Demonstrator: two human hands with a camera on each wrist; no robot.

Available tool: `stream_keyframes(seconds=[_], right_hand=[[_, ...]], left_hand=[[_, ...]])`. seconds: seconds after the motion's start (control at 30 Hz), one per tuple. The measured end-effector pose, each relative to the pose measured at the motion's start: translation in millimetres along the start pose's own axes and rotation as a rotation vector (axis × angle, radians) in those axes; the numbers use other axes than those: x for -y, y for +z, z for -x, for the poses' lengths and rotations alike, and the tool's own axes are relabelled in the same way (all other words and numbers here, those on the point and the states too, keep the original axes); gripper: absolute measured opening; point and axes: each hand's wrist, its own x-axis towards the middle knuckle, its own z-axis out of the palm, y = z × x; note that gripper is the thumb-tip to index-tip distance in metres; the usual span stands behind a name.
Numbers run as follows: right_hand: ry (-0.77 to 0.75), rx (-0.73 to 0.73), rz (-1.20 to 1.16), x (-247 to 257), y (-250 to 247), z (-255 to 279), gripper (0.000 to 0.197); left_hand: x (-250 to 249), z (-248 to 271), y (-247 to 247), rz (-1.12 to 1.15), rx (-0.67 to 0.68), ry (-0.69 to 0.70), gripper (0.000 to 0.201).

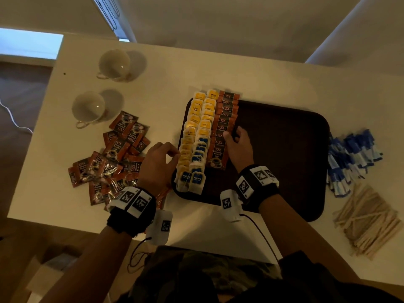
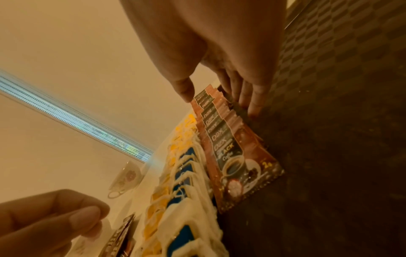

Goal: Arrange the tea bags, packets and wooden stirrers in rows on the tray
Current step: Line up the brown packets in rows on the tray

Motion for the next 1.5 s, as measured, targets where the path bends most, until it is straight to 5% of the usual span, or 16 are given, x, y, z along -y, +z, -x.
stream_keyframes(seconds=[0.17,0.57,0.7,0.87,1.17,1.37,1.5], right_hand=[[-0.005,0.02,-0.028,2,3,3,0.041],[0.055,-0.007,0.001,-9,-4,30,0.06],[0.011,0.027,0.019,-15,-18,44,0.041],[-0.04,0.118,0.098,-23,-36,58,0.015],[-0.036,0.056,0.068,-29,-55,72,0.024],[-0.021,0.046,0.037,-29,-47,77,0.023],[-0.03,0.073,0.025,-28,-37,83,0.022]], left_hand=[[-3,-2,4,-0.02,0.034,-0.027,0.009],[4,9,-2,0.053,0.03,-0.063,0.007],[25,4,-27,0.09,-0.051,-0.278,0.019],[79,9,-70,-0.19,-0.007,-0.597,0.063],[149,15,-100,-0.011,-0.014,-0.908,0.096],[148,7,-94,0.003,0.023,-0.898,0.1],[141,1,-84,-0.034,0.071,-0.833,0.084]])
